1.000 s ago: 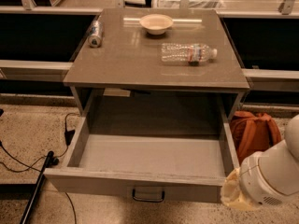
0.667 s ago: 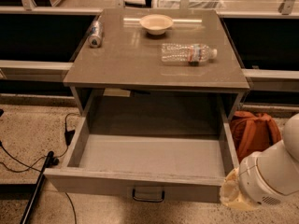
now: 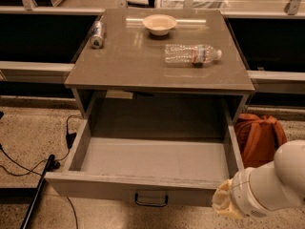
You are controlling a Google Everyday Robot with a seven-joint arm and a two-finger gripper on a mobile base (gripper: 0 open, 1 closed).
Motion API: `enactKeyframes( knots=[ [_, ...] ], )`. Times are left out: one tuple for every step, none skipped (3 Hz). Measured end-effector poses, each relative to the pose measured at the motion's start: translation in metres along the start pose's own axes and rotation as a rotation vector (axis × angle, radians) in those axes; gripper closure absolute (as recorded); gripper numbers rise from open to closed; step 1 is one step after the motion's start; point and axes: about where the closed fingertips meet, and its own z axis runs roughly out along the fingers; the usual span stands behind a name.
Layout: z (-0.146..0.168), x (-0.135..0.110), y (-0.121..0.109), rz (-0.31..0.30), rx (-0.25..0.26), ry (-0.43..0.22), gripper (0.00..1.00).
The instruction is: Close top drawer
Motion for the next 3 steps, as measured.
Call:
enactKeyframes(
  knots=[
    [0.023,0.004,-0.004,0.007,0.076,-0.053,1.0],
    [0.036,-0.005,-0.01,-0.001,0.14,-0.088,0.86],
    [0.047,-0.02,-0.018,-0.009,0.188,-0.121,0.62]
  ],
)
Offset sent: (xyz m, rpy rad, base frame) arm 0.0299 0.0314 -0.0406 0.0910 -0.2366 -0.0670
